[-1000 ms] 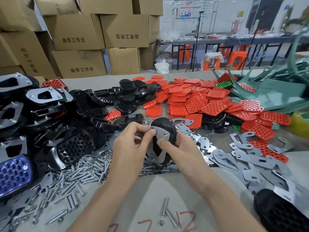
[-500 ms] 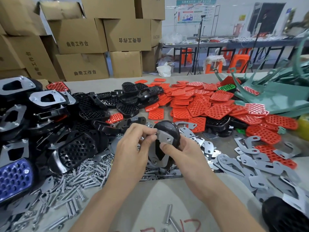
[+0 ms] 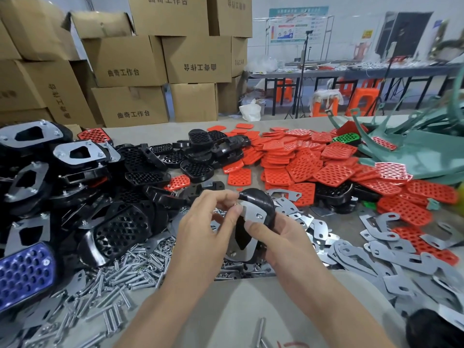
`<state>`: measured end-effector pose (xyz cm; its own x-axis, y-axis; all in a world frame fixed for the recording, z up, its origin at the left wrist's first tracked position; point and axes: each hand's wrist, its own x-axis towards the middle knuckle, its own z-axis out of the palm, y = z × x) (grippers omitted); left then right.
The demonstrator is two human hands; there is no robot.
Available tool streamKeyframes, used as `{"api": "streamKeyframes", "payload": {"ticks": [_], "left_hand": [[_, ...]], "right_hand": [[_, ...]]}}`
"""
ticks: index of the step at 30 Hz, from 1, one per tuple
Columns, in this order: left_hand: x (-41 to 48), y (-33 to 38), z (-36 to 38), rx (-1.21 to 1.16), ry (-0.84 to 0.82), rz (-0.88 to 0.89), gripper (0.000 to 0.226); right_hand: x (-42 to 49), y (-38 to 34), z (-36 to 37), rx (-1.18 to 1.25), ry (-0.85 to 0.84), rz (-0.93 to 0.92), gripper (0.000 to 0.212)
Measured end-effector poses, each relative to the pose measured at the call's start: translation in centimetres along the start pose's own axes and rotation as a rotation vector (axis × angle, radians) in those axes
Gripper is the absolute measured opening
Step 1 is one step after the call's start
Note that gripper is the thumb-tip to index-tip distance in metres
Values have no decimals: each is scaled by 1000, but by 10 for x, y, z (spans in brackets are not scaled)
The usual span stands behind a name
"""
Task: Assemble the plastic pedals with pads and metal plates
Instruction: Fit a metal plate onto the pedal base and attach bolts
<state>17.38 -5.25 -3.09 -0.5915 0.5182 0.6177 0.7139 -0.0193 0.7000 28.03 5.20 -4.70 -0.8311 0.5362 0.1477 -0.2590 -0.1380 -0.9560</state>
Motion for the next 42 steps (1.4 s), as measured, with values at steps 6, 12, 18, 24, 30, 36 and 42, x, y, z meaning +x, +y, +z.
{"api": "streamKeyframes", "payload": {"ticks": [6,12,18,24,30,36,42], "left_hand": [[0,-2,1,3,22,-7,10],[-4,-2,5,-133,76,-142,12],[-5,-3,7,-199,79,-209,15],[-6,-2,6,-171,54,-139,13],[-7,-1,7,-133,93,-110,9],[-7,3,12,-222,104,-165,10],[-7,5,9,-140,72,-47,4]], "right_hand": [[0,3,0,-38,15,-23,27],[-1,2,4,2,40,-7,27],[-4,0,7,21,62,28,27],[-5,-2,8,-4,49,4,27],[-4,3,10,-56,69,-54,26],[-3,2,14,-38,92,-60,28],[-7,-4,12,-65,95,-65,26]]}}
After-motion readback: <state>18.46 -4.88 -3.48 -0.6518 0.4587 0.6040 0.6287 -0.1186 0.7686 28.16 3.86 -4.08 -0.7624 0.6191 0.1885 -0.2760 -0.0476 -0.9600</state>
